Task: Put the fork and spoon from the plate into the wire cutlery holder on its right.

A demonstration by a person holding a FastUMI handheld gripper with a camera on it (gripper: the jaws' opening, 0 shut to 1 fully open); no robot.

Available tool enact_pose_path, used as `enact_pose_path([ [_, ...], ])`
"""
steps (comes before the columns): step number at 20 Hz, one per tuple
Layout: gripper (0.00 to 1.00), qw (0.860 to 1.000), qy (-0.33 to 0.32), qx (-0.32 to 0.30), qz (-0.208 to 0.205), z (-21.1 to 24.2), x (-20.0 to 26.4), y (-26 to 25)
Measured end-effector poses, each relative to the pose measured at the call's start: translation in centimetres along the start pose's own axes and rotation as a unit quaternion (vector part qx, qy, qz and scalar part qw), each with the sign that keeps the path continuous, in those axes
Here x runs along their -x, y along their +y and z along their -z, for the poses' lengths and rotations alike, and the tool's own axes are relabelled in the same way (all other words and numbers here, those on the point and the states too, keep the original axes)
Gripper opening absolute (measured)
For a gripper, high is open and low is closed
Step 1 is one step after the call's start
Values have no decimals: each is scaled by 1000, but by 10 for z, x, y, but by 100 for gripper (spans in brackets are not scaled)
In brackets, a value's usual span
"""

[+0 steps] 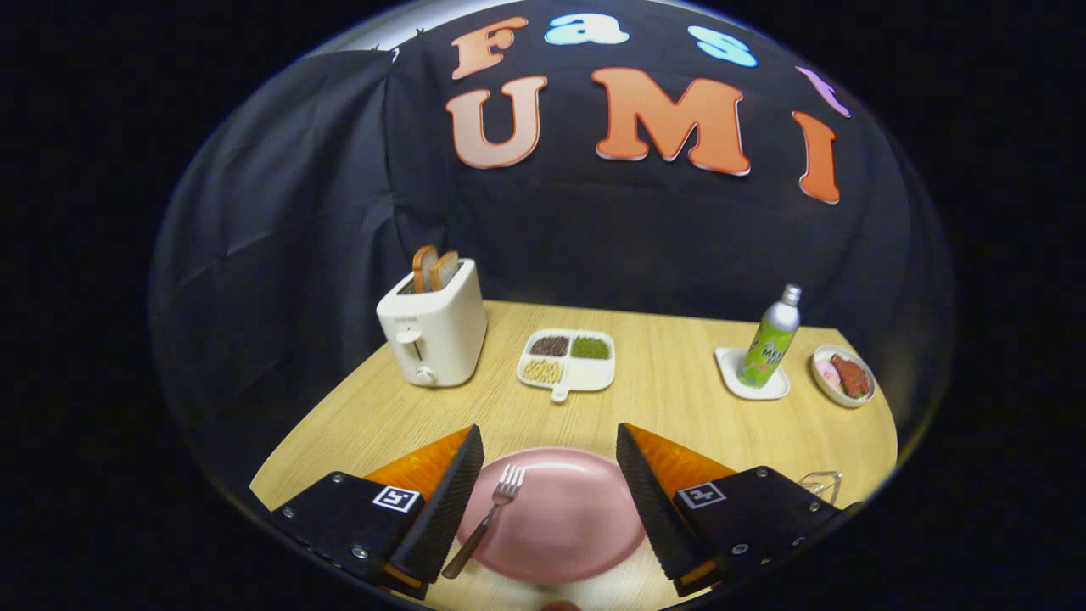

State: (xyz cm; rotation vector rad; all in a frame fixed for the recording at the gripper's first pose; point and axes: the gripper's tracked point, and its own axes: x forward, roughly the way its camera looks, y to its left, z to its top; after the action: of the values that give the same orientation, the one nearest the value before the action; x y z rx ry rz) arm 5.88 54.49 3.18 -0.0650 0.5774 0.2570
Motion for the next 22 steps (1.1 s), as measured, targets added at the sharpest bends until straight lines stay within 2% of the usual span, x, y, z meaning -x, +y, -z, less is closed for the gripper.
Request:
enact_pose_path([
  [4,95,996,86,-6,-4,38,-14,11],
  [7,93,989,144,0,-33,65,-21,28],
  [11,78,978,206,5,-42,95,-19,34],
  [16,52,962,269,13,-36,121,-17,35],
  [21,40,945,325,4,-37,140,-19,44],
  [22,35,942,335,5,-34,145,-19,44],
])
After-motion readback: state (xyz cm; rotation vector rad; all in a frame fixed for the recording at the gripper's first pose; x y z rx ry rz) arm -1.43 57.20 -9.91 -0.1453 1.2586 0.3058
